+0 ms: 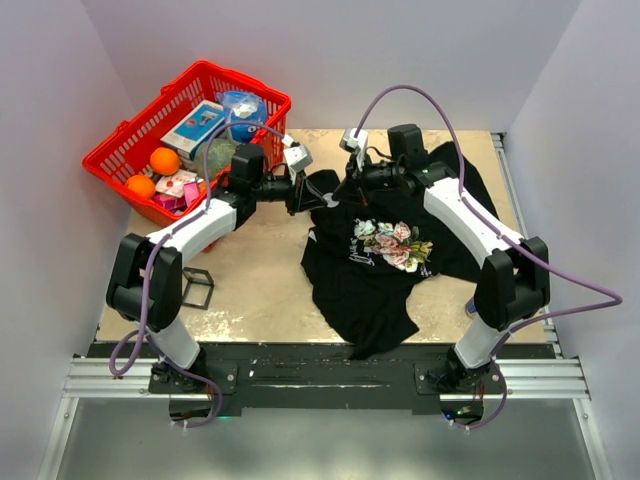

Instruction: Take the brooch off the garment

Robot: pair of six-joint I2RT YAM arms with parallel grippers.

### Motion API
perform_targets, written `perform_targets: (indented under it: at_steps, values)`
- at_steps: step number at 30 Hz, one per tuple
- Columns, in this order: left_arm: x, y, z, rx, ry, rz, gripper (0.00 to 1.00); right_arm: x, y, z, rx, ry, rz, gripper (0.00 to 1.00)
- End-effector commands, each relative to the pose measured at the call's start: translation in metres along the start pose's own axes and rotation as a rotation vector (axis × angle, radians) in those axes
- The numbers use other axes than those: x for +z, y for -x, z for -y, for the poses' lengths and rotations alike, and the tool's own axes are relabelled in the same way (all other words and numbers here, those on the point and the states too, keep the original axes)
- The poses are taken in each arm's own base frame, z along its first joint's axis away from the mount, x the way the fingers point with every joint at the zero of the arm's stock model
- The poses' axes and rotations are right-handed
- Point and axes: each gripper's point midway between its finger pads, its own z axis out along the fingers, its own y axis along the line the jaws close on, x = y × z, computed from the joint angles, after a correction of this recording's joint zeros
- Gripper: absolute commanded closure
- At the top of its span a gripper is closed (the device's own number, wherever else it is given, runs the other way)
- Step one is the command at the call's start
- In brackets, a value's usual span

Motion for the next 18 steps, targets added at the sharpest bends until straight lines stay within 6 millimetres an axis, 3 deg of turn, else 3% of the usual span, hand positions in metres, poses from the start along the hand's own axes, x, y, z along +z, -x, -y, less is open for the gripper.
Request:
perform_targets:
  at_steps: [1,3,5,6,9,11,15,18]
  values:
    - [0.002,0.023,0.006,0.053,-0.035,0.044,0.99,0.001,0.006,0.001,-0.016,0.001,0.020,1.00]
    - [0.002,0.021,0.006,0.052,-0.032,0.040,1.00,0.002,0.006,0.001,-0.012,0.000,0.019,1.00]
    - [0.001,0.019,0.006,0.063,-0.031,0.029,1.00,0.000,0.007,0.003,-0.005,-0.016,0.019,0.91]
    - [0.000,0.021,0.006,0.082,-0.027,0.025,1.00,0.000,0.009,0.004,0.001,-0.023,0.019,0.81]
    - [-0.012,0.010,0.004,0.148,0.005,-0.052,1.00,-0.012,0.017,0.020,0.033,-0.130,0.027,0.65]
    - [-0.027,-0.010,0.001,0.193,0.034,-0.144,1.00,-0.021,0.024,0.029,0.072,-0.185,0.053,0.58]
    - [-0.056,-0.027,0.003,0.218,0.083,-0.217,1.00,-0.026,0.025,0.031,0.072,-0.181,0.064,0.49]
    - [-0.063,-0.031,0.006,0.205,0.095,-0.236,1.00,-0.023,0.015,0.023,0.048,-0.128,0.042,0.47]
